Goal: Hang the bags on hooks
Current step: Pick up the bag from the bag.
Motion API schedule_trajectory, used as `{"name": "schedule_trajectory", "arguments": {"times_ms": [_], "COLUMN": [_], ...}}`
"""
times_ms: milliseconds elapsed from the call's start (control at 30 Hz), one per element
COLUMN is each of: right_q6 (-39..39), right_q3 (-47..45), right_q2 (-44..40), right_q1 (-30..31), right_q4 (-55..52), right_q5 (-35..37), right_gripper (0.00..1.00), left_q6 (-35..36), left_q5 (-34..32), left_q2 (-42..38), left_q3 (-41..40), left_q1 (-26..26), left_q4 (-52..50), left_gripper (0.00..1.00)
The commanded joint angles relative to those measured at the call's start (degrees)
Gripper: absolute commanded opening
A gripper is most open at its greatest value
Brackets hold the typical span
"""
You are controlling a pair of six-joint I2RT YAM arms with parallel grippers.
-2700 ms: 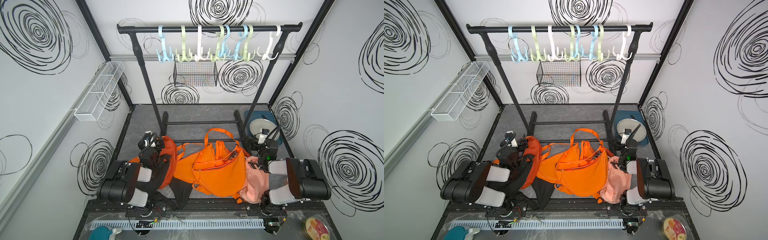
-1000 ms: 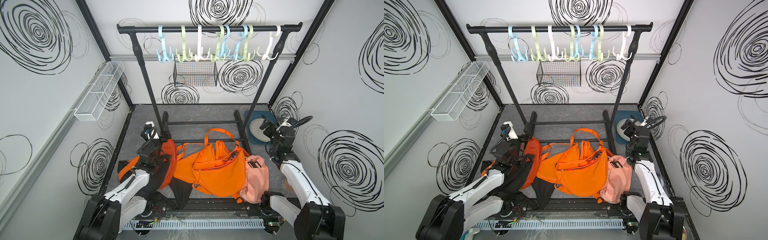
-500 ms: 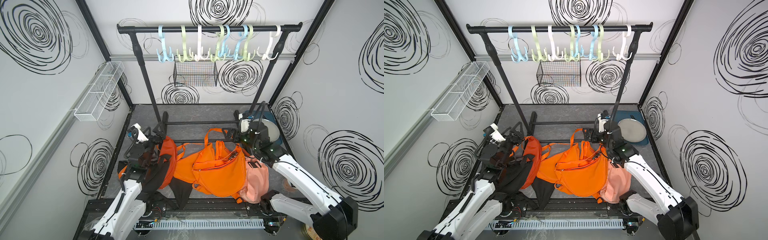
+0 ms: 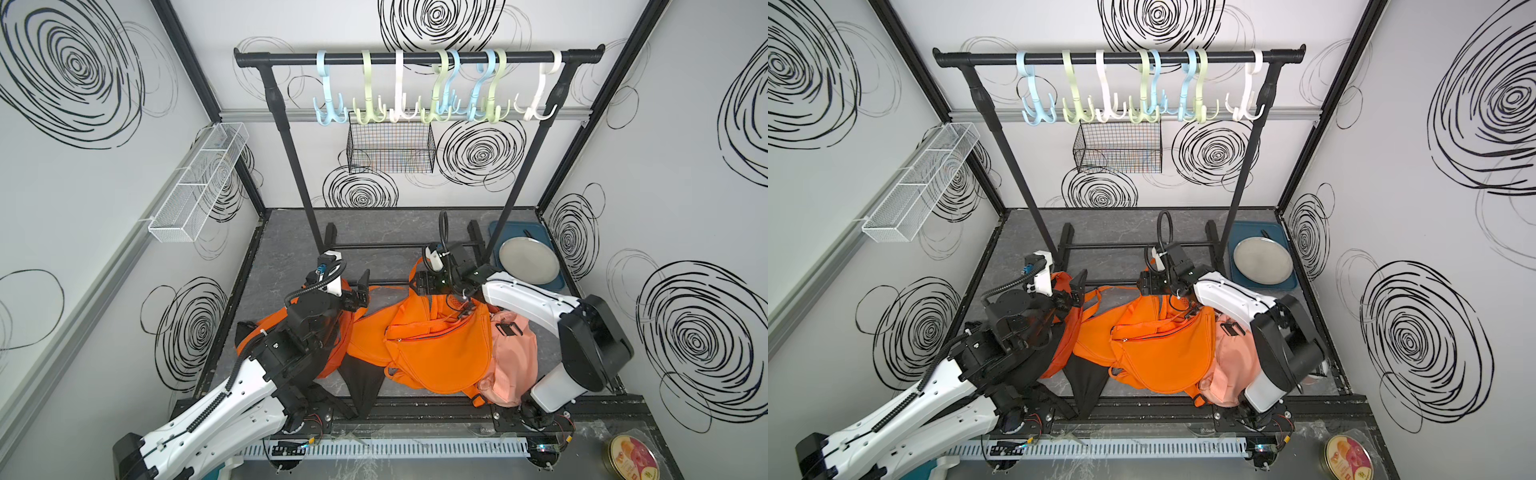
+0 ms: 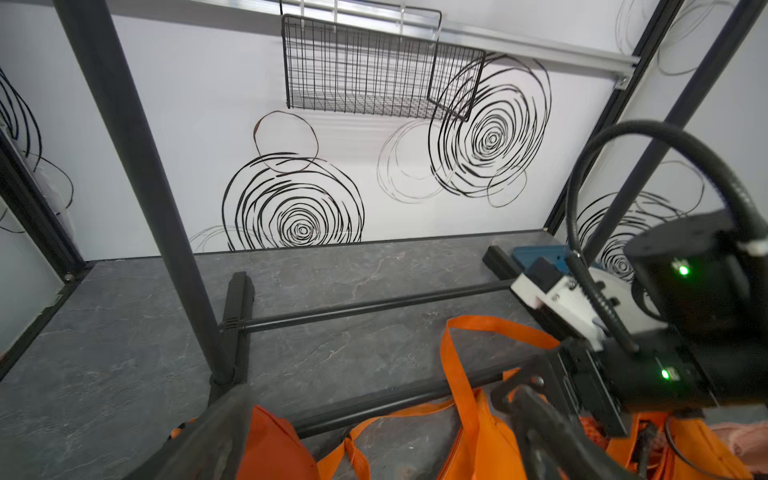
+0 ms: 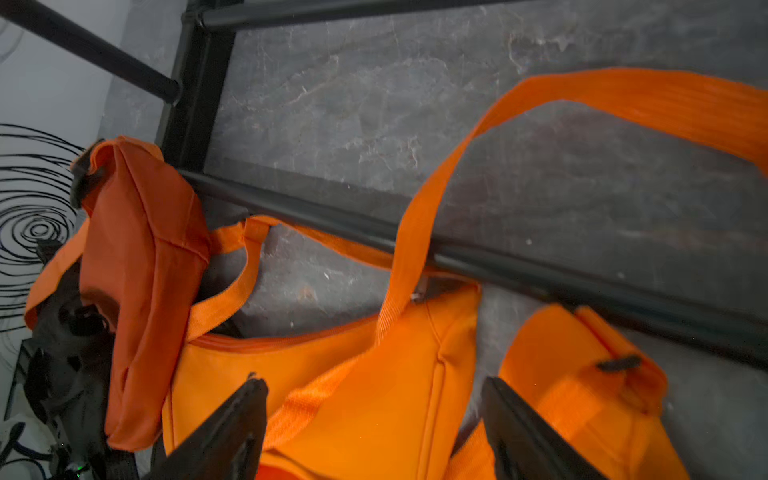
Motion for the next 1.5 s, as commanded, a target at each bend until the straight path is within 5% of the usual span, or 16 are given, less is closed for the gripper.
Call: {"name": "schedule_trajectory", "arguments": {"times_ms": [0,533,667,900,1100,1333,1467], "right_q6": [6.07,13.06,13.15,10.56,10.54,8.46,8.13], "right_q3": [4.53,12.2,13.11,9.05,4.17,-0.67,-1.92], "right_q2": [5.35,20.56,21.91,12.45,0.74,-16.44,-23.9], "right_q1": [-3.14,-5.69,-6.04,-4.51,-1.97,5.44,7.91], "right_q4": [3.91,13.14,14.71,17.25,16.26,13.7,11.9], "right_q5": [-3.76,0.46,0.17,4.06,7.69,20.93,24.6], "right_gripper": [0.75,0.53,0.37,0.0,0.0,0.0,0.0], "left_q6": [3.19,4.29,4.17,5.3,4.92,13.85,16.18], "left_q5": [-1.72,0.51,1.62,2.11,1.25,-18.39,-24.63], "left_q2": [-1.0,1.05,1.89,3.06,4.6,11.9,18.64], "left_q3": [-0.6,-0.36,-0.19,0.29,2.45,6.21,8.71], "left_q1": [-0.44,-2.75,-2.98,-5.19,-10.65,-29.89,-33.36], "left_q4": [0.55,0.04,-0.13,-0.8,-1.07,6.14,10.07], "left_gripper": [0.99,0.99,0.99,0.99,0.99,0.99,0.99]}}
